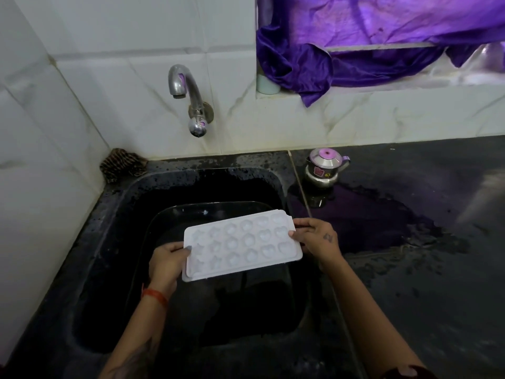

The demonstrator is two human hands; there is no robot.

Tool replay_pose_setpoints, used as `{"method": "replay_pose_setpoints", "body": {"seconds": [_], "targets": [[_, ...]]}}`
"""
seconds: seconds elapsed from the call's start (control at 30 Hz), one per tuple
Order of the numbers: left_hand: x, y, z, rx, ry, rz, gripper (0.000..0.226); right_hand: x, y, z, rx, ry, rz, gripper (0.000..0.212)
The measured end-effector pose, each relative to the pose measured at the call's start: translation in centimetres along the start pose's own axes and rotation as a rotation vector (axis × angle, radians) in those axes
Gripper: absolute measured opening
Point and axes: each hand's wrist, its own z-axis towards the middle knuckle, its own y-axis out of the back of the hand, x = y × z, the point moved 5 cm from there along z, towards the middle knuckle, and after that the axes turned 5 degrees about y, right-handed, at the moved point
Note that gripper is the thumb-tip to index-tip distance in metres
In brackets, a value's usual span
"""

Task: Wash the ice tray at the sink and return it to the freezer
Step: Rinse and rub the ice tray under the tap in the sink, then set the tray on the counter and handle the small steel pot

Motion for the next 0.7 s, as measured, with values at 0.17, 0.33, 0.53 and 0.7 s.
{"method": "replay_pose_setpoints", "body": {"seconds": [0.17, 0.33, 0.53, 0.7], "targets": [[-1.5, -4.3, -3.1, 0.035, -0.036, -0.033, 0.015, -0.2, 6.1, 0.5, 0.005, 0.010, 0.052, 0.026], [-3.2, -10.1, -7.2, 0.081, -0.085, -0.043, 0.009, -1.2, 12.9, 1.1, -0.063, 0.001, 0.085, 0.029], [-4.1, -16.9, -11.1, 0.180, -0.096, -0.033, 0.010, -4.1, 20.4, 2.0, -0.153, -0.036, 0.069, 0.029], [-3.7, -20.3, -12.8, 0.217, -0.087, 0.014, 0.010, -6.7, 24.2, 2.0, -0.202, -0.072, 0.030, 0.028]]}}
